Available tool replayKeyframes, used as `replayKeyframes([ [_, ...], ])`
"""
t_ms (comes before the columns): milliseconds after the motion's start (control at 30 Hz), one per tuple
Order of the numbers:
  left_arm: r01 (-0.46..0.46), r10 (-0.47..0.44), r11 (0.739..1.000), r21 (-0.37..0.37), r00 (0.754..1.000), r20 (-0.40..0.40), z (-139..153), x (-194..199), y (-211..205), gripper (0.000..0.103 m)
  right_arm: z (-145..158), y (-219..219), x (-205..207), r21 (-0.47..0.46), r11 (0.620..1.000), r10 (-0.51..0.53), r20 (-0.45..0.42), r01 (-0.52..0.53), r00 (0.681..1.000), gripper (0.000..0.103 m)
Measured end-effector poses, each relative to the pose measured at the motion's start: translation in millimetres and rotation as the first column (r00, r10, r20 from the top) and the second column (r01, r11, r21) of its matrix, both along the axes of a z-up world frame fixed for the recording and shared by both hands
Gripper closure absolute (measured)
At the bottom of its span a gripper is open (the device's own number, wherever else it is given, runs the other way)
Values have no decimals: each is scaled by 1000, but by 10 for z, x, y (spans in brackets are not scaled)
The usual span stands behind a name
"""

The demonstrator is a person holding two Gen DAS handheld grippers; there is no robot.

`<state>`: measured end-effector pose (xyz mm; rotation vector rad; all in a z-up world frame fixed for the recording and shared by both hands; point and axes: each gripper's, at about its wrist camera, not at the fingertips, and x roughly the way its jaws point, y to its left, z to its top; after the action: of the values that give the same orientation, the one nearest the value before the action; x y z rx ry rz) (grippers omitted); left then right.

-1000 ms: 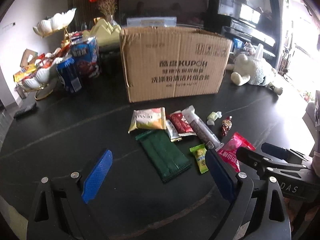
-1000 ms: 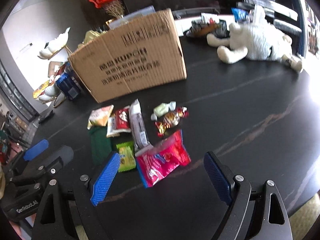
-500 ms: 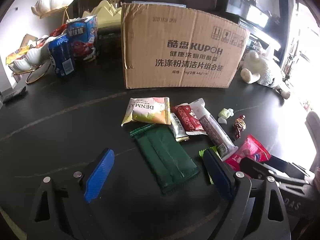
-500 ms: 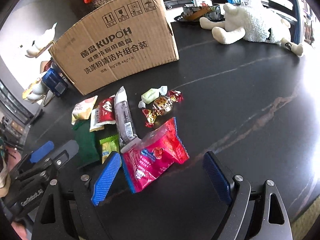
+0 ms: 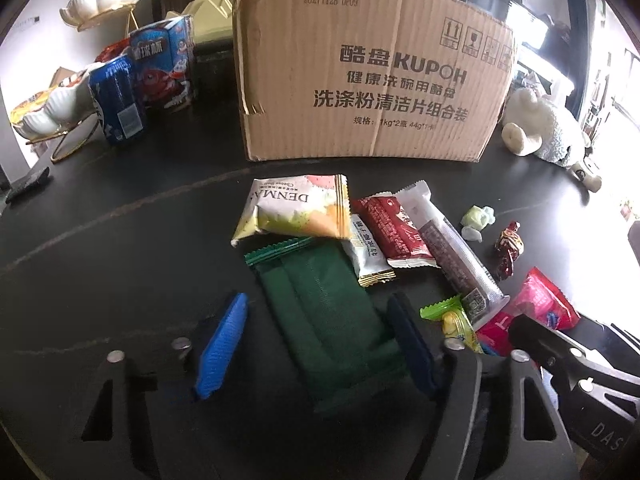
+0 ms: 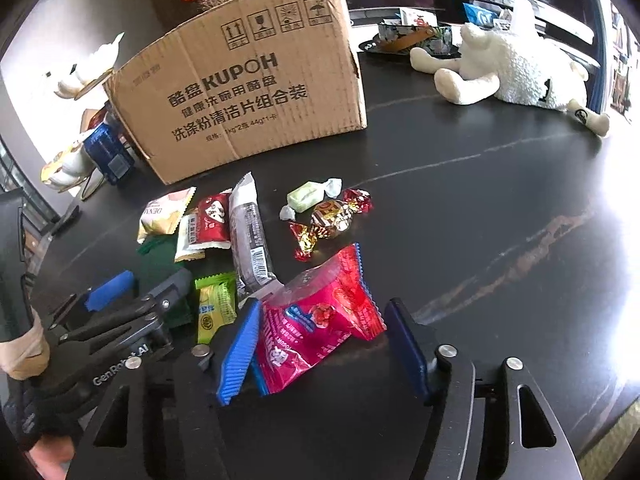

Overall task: Organize snacks
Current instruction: 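Grasp the green packet with the left tool while the right tool grasps the pink packet, then lift both held packets and carry them over the cardboard box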

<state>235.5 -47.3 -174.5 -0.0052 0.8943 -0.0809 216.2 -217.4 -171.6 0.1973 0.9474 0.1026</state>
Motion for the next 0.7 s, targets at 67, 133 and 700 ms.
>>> replayKeyframes([
  [67,-4,4,1000,12,1000,7,5,-11,9,50,1,7,-1,-1,1000,5,3,-5,1000,50],
  [133,-7,7,1000,5,1000,7,9,-18,27,52,1,17,-7,0,1000,10,6,-10,1000,54],
  [700,0,2,999,-40,998,55,257,-291,111,55,122,6,-97,4,1000,17,62,-17,998,59],
])
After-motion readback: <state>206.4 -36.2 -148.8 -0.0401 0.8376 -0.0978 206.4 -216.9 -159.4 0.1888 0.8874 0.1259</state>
